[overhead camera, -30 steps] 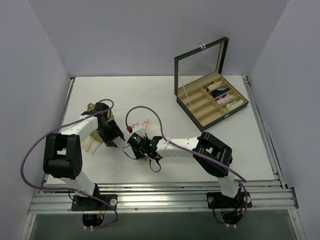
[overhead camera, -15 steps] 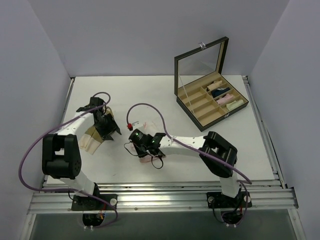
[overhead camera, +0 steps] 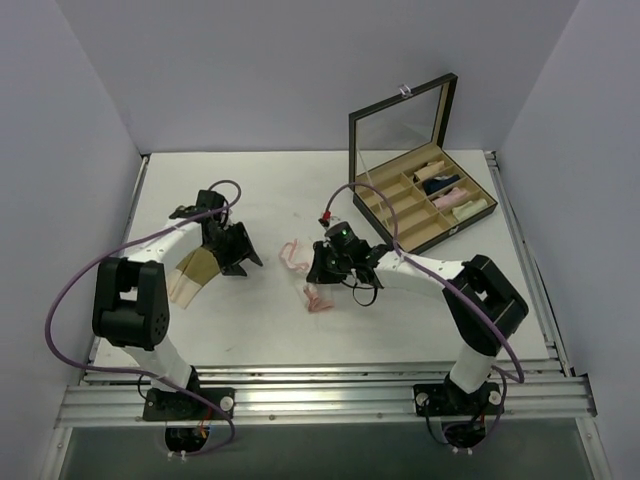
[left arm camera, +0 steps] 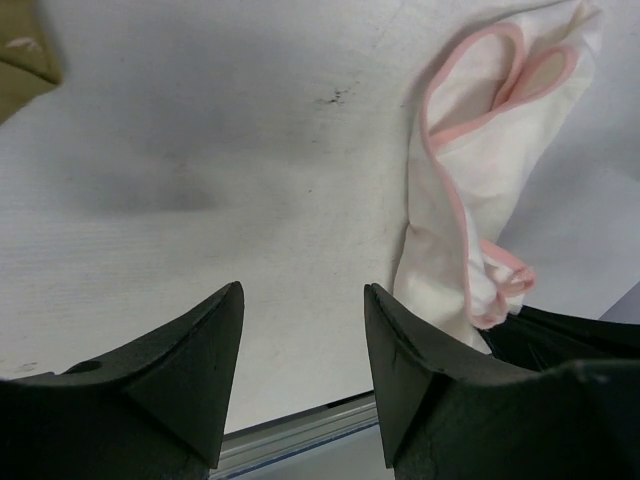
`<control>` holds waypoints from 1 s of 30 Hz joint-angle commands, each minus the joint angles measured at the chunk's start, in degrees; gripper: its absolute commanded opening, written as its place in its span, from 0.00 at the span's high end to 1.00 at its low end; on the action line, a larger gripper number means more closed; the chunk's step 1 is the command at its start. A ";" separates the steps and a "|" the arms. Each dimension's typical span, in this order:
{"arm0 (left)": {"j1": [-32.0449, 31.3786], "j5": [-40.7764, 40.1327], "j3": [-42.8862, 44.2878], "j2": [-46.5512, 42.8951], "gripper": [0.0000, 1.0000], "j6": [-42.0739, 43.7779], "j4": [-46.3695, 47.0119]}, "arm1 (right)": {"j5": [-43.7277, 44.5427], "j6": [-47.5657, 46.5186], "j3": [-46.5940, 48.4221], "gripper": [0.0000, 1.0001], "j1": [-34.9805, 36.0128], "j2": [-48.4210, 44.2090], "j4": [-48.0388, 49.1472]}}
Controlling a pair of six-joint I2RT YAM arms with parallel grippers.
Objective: Roll the underwear
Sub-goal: Fold the underwear
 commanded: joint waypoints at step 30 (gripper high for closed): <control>-12.63 2.61 20.39 17.27 0.40 -0.23 1.15 | -4.78 0.31 -10.50 0.67 -13.53 -7.02 7.59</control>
